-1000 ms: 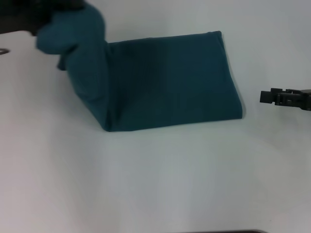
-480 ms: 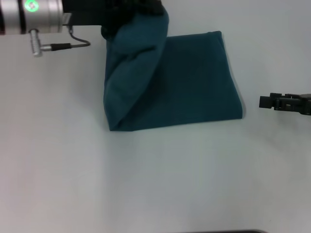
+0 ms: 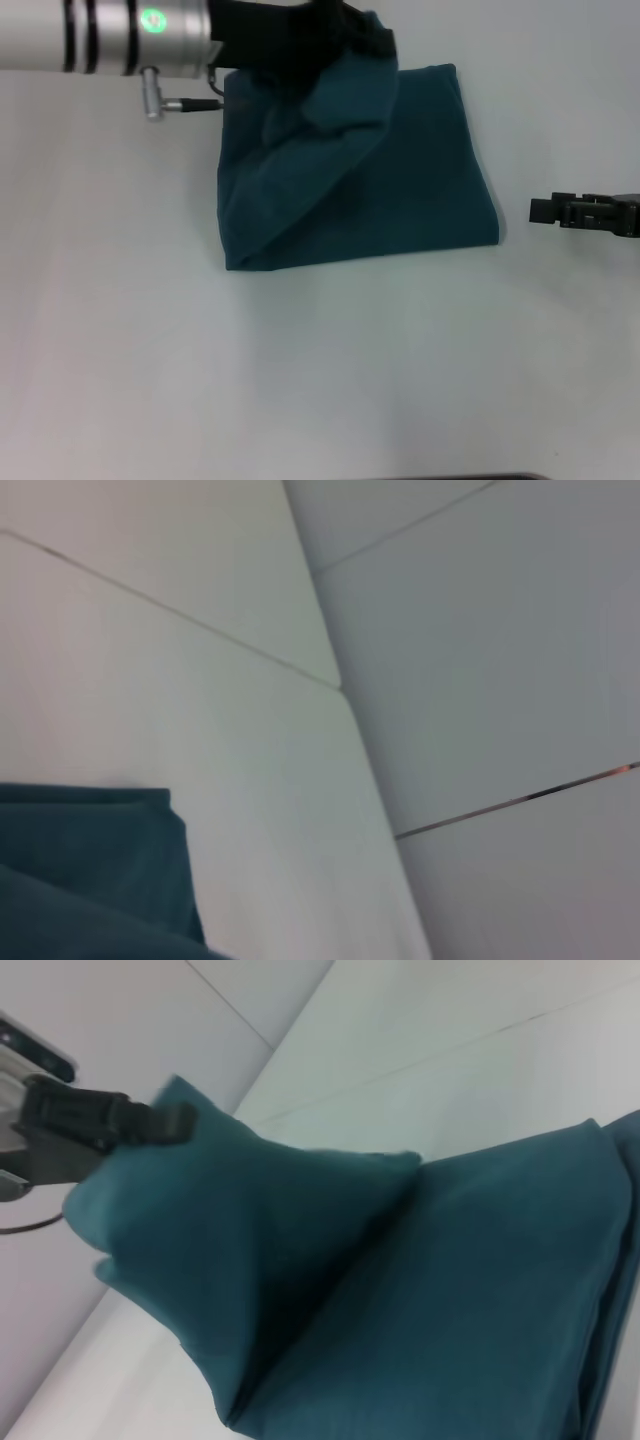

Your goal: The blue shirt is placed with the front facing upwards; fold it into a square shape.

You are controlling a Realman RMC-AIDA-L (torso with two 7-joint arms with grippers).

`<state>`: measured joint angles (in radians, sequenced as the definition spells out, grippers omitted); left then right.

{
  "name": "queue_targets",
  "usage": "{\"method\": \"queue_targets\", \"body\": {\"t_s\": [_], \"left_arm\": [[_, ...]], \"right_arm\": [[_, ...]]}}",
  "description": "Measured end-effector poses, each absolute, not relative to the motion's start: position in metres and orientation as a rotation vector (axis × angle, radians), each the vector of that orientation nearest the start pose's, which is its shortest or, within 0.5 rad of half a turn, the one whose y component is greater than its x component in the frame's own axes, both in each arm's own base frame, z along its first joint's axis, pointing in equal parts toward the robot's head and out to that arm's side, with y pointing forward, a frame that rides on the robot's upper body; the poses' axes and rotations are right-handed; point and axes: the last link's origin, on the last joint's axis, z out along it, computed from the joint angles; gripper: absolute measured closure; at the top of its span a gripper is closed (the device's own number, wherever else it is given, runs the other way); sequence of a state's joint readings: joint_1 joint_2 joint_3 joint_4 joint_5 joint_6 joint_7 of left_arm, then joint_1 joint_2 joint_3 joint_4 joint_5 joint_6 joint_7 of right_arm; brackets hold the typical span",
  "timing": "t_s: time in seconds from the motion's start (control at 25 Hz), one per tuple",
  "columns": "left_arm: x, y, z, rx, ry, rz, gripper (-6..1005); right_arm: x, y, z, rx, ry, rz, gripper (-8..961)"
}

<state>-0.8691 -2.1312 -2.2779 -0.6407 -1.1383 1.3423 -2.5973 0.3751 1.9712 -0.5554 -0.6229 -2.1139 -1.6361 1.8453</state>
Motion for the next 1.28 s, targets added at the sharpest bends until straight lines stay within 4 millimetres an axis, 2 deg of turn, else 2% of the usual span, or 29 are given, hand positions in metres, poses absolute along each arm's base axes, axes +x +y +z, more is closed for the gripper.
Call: {"method": "queue_targets", "body": {"t_s": [0.2, 0.32, 0.56, 0.68, 0.88, 1.04, 1.2, 1.28], "left_arm": [[-0.121, 0.408, -0.058, -2.444, -1.878, -0.716, 889], [-0.118, 0.409, -0.059, -2.442, -1.872, -0.724, 718], [-0.119, 0.409, -0.051, -2.442, -1.865, -0.785, 475], [-0.126, 0.407, -0.04, -2.443, -1.864, -0.825, 405], [-0.156, 0.398, -0.008, -2.379, -1.895, -0.911, 289], [-0.196, 0.379, 0.021, -2.289, -1.941, -1.002, 193], [-0.23, 0.358, 0.032, -2.257, -1.974, -0.94, 94], [-0.246, 0.35, 0.033, -2.224, -1.987, -0.905, 94]], "right_arm": [[0.34, 0.279, 0.045, -2.427, 1.484, 0.676, 38], [0.341, 0.279, 0.044, -2.428, 1.488, 0.669, 38], [0.341, 0.279, 0.043, -2.43, 1.491, 0.661, 38], [0.341, 0.279, 0.043, -2.431, 1.492, 0.662, 38], [0.334, 0.287, 0.043, -2.435, 1.505, 0.675, 38], [0.324, 0.299, 0.046, -2.448, 1.507, 0.675, 38], [0.307, 0.321, 0.057, -2.455, 1.526, 0.656, 38], [0.295, 0.334, 0.065, -2.442, 1.554, 0.647, 38]]}}
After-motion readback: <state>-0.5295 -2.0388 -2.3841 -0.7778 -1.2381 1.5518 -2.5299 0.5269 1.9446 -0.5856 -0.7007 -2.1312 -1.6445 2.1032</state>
